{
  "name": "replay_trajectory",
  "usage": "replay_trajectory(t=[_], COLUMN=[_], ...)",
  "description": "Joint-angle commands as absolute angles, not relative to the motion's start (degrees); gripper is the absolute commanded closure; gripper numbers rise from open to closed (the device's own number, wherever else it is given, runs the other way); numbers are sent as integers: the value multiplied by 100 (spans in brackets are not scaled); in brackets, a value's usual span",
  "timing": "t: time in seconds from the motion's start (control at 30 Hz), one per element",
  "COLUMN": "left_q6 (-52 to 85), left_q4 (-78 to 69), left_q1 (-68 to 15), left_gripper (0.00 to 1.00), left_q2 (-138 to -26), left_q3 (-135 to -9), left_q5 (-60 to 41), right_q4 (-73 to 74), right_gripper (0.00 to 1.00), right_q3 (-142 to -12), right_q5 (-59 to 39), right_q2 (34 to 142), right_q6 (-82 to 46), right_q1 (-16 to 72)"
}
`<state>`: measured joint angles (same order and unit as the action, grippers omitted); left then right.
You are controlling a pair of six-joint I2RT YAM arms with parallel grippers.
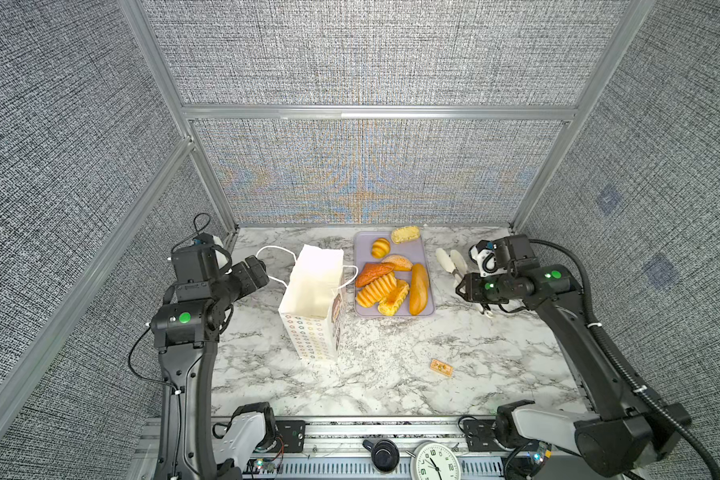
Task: Place the fake bread into the paper bag
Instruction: 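Lift the tongs with the right gripper and swing them over the tray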
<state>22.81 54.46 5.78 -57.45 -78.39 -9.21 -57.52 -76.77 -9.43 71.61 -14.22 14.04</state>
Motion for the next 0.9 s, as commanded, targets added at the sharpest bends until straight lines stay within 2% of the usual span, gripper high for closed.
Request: replay_trajectory(t=[0.0, 0.33, 0.87], left_q6=[1958, 1598, 1553], left_q4=[5812, 5975, 5449], left_q1=[589, 590, 457], left_gripper=[8, 9, 15], left_q2=[-5831, -5825, -5645], left_q3=[-7972, -8115, -7270], left_q5=[-1163, -1367, -2617], right_q4=[-5905, -5732, -5446], right_gripper=[56, 56, 54], right_q3=[-7832, -7815, -7437], right_q5=[-1091, -1040, -1239], right_q2=[7299, 7746, 7869], right_q6=[-1268, -1241, -1365], right_q1=[1556, 1679, 1705])
